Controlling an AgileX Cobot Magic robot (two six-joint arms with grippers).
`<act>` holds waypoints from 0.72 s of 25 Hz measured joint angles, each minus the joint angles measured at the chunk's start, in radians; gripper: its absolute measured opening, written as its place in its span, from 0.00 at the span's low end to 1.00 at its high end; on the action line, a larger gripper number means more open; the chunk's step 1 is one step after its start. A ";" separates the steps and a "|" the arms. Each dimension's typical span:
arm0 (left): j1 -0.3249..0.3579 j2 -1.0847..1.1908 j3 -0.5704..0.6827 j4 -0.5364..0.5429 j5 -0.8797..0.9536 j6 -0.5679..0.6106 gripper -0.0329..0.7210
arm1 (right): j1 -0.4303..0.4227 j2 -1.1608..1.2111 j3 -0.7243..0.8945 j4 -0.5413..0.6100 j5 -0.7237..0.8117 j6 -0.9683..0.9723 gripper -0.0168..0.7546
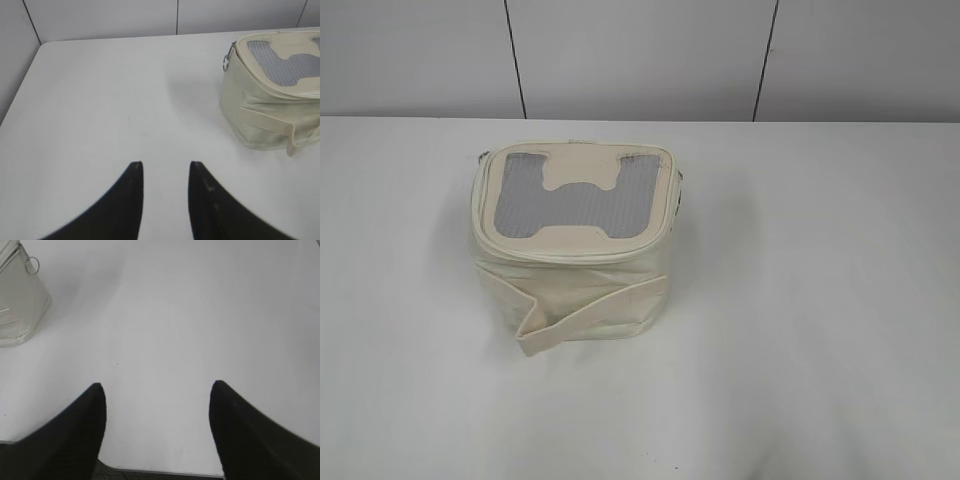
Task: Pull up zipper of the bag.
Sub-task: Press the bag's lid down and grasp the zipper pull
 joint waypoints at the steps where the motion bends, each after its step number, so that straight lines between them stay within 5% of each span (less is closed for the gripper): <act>1: 0.000 0.000 0.000 0.000 0.000 0.000 0.36 | 0.000 0.000 0.000 0.000 0.000 0.000 0.68; 18: 0.000 0.000 0.000 0.000 0.000 0.000 0.36 | 0.000 0.000 0.000 0.000 0.000 0.000 0.68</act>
